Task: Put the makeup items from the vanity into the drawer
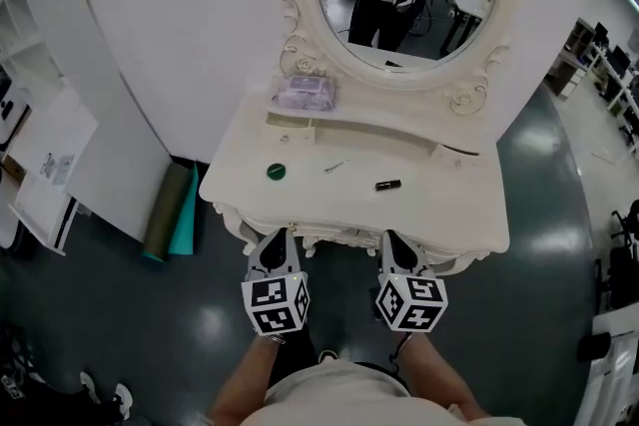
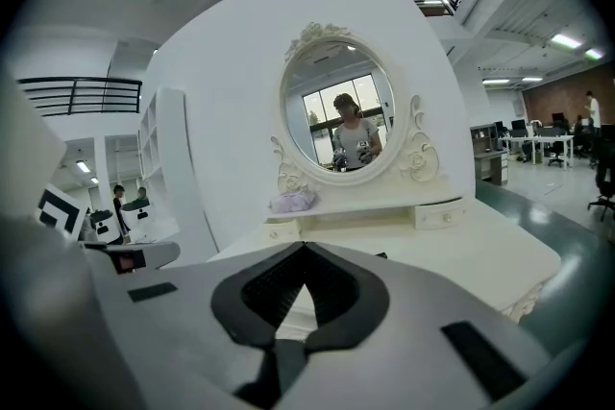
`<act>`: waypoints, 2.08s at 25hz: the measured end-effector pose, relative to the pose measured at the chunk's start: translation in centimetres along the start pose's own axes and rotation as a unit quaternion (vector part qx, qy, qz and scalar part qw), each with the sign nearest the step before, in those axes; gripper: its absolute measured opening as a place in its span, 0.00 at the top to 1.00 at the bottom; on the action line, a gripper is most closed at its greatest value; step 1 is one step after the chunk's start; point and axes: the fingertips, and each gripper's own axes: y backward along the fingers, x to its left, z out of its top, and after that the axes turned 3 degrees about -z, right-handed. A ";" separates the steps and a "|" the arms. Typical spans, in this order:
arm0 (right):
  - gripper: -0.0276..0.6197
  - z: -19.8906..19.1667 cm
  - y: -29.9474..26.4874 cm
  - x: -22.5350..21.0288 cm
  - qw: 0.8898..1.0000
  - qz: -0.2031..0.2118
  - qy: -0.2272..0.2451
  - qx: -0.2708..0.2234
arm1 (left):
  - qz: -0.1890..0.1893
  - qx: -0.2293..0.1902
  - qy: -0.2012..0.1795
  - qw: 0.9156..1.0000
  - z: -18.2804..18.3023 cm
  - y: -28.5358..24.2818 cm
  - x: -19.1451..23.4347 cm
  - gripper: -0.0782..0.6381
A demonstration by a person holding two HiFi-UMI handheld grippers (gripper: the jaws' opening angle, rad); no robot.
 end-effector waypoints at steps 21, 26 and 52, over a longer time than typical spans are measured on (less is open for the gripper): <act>0.93 9.9 -18.6 6.4 1.000 -0.015 0.003 -0.022 | -0.046 -0.009 -0.008 0.999 10.6 -17.5 10.4 0.89; 0.93 10.0 -21.4 7.8 1.000 -0.010 0.010 -0.011 | -0.040 -0.005 0.006 0.999 11.2 -20.5 12.8 0.89; 0.93 -0.7 -30.9 14.2 0.945 0.239 0.101 0.197 | 0.122 0.082 0.085 0.986 1.6 -20.7 18.6 0.89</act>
